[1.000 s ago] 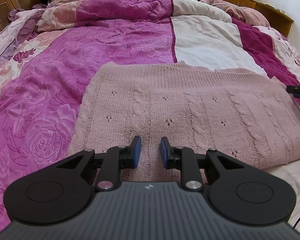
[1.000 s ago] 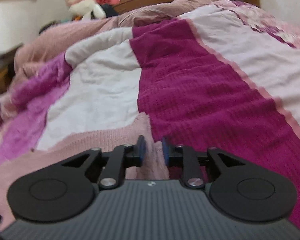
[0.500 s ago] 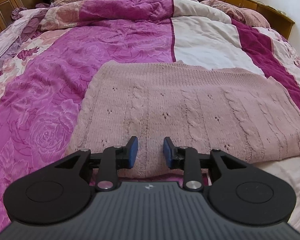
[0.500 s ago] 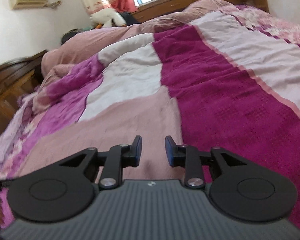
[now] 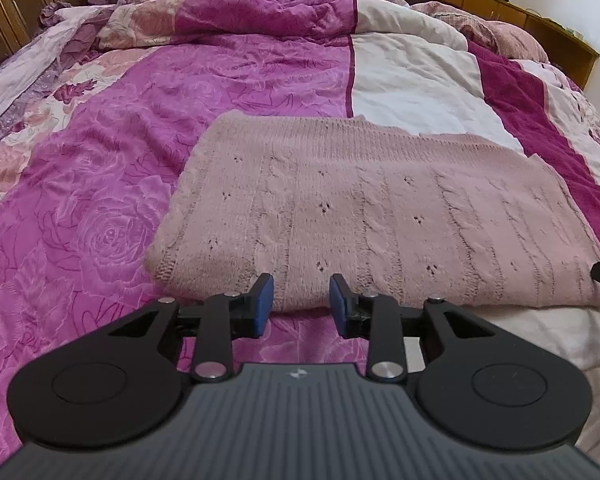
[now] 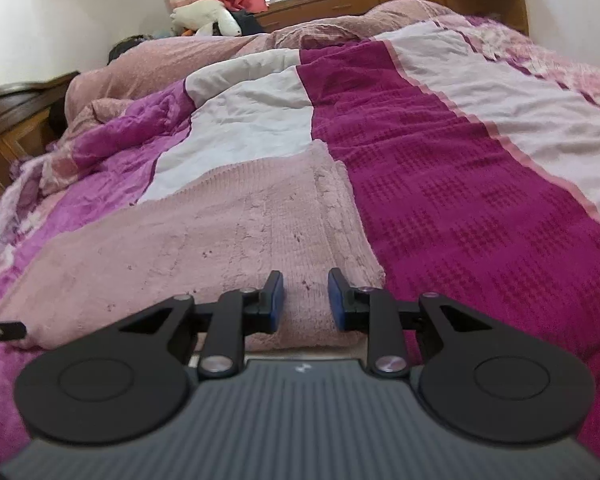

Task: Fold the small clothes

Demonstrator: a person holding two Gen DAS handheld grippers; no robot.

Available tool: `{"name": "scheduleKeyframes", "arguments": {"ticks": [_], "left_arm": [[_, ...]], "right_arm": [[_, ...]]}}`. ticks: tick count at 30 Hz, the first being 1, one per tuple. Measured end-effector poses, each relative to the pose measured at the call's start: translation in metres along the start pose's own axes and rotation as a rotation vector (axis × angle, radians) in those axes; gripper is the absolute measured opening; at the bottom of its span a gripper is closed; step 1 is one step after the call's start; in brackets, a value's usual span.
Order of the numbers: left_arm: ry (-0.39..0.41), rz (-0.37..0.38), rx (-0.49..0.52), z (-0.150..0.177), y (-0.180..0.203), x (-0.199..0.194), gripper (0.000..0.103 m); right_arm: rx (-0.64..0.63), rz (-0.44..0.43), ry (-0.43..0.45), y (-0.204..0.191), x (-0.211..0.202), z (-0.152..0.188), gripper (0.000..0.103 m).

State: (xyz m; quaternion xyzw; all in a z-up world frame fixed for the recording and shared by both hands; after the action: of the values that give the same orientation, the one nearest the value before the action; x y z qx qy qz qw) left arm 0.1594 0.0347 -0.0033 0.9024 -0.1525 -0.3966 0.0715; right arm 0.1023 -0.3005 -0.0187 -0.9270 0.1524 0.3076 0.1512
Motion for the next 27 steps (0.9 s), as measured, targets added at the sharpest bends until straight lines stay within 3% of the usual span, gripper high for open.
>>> {"name": "scheduleKeyframes", "arguments": {"ticks": [2, 5, 10, 16, 20, 27], "left_arm": [[0.003, 0.006, -0.003, 0.000, 0.003, -0.004, 0.040], [0.009, 0.010, -0.001, 0.000, 0.009, -0.009, 0.046], [-0.001, 0.023, 0.010, 0.004, 0.018, -0.009, 0.047], [-0.010, 0.024, -0.001, 0.008, 0.015, -0.010, 0.047], [-0.005, 0.026, -0.009, 0.008, 0.012, -0.012, 0.048], [-0.005, 0.029, -0.016, 0.008, 0.009, -0.012, 0.048]], "right_arm": [[0.063, -0.020, -0.013, 0.005, -0.006, 0.001, 0.050], [0.185, -0.009, -0.032, 0.014, -0.013, 0.006, 0.057], [0.319, -0.047, -0.106, 0.015, -0.013, 0.025, 0.058], [0.335, -0.055, -0.104, 0.004, -0.010, 0.026, 0.058], [0.377, -0.075, -0.114, 0.001, -0.005, 0.026, 0.066], [0.468, -0.107, -0.126, -0.009, 0.007, 0.020, 0.067]]}}
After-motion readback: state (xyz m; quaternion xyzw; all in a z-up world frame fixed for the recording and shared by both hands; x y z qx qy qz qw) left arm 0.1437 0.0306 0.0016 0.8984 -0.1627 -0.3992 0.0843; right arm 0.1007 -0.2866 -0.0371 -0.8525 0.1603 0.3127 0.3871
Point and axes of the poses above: each gripper's, at about its wrist camera, not at the fingertips, and x roughly the way its jaws point, y to its right, z to its underside, the point moved 10 cm from there along x, roughly the way its jaws point, and after that the axes turned 14 degrees about z, right-handed, at the moved point
